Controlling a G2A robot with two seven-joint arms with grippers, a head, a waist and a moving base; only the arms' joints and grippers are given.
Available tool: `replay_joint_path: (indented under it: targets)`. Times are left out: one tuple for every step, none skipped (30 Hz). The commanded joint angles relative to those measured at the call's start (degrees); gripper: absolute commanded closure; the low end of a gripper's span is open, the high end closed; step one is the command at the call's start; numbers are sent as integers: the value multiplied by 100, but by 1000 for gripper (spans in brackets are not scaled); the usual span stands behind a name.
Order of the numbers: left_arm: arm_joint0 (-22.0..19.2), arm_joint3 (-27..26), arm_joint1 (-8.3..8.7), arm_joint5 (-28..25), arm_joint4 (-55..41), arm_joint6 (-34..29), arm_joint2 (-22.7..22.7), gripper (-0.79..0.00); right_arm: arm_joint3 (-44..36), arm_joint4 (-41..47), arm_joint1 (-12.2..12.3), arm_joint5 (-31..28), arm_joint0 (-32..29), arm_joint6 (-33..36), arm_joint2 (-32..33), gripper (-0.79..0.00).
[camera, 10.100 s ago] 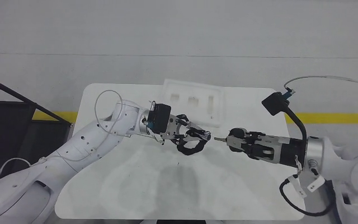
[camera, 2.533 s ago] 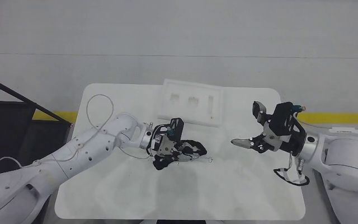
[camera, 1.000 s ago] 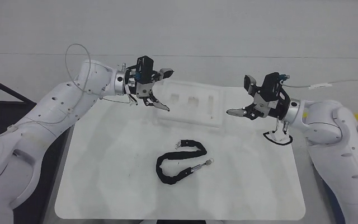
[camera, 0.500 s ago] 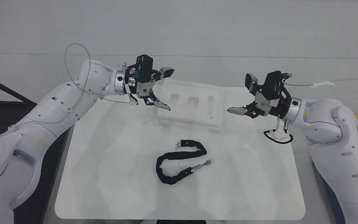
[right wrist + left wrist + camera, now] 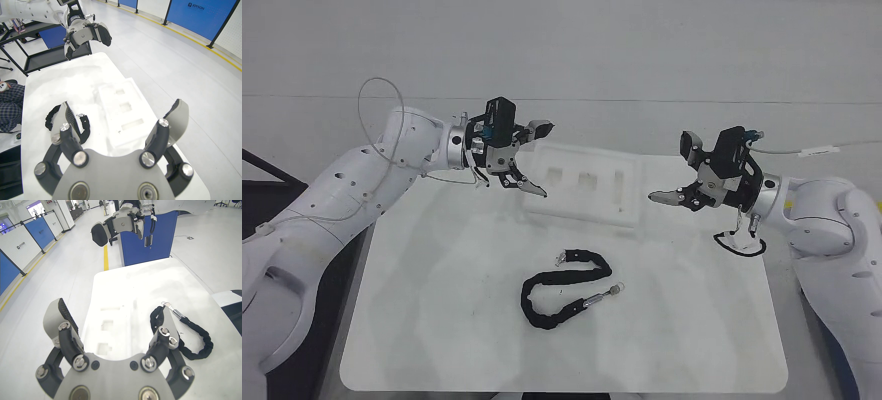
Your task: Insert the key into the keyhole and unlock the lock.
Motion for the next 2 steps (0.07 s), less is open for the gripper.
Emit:
replay_joint_path:
  targets:
    - [0,0,0,0,0,0,0,-785,0,0,0,0,0,0,0,-785]
    - [0,0,0,0,0,0,0,-785,0,0,0,0,0,0,0,-785]
